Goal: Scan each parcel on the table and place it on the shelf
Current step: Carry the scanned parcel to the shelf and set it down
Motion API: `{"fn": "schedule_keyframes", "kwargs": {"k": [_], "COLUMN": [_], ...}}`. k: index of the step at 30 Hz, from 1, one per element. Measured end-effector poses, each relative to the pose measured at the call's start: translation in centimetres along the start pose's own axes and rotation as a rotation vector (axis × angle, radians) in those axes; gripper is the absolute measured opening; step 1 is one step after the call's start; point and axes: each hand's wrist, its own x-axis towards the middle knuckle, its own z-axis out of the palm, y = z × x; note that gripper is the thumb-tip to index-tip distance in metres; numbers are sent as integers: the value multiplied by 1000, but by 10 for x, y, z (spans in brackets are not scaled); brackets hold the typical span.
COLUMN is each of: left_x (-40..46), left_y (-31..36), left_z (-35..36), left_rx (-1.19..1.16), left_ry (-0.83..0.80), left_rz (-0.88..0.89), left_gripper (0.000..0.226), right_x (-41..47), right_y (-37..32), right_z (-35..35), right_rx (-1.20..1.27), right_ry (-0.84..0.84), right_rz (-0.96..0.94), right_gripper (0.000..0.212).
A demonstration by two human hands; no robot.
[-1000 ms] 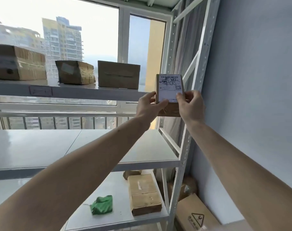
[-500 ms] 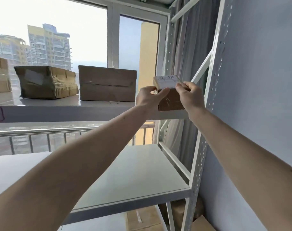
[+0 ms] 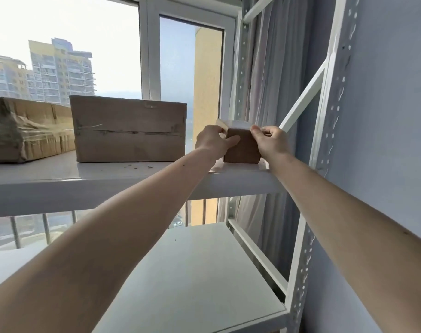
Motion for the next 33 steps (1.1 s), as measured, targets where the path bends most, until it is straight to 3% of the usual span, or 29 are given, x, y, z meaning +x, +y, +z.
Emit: {"fn": "schedule_keyframes", "kwargs": {"k": [13,18,23,27,33], "left_x": [16,13,8,-7,-49], "left_y": [-4,0,10,27,52], "left_z": [8,10,13,24,65], "left_rx": [95,152,169,23,-266], "left_ry": [-34,-26,90,239,226], "left_rz": [-12,-7,-27,109,301], "left_gripper": [29,44,59,54,48], "right_x": [16,16,5,-14,-52], "right_y": [11,9,3,-4,2], "right_z": [12,8,-11,-36,-83], "right_rx": [14,-22,-11,3,-41], "right_ry": [-60,-20,65,167,326], "right_rz": [24,-3,-26,-82,-99], "right_gripper": [40,43,43,44,25]}}
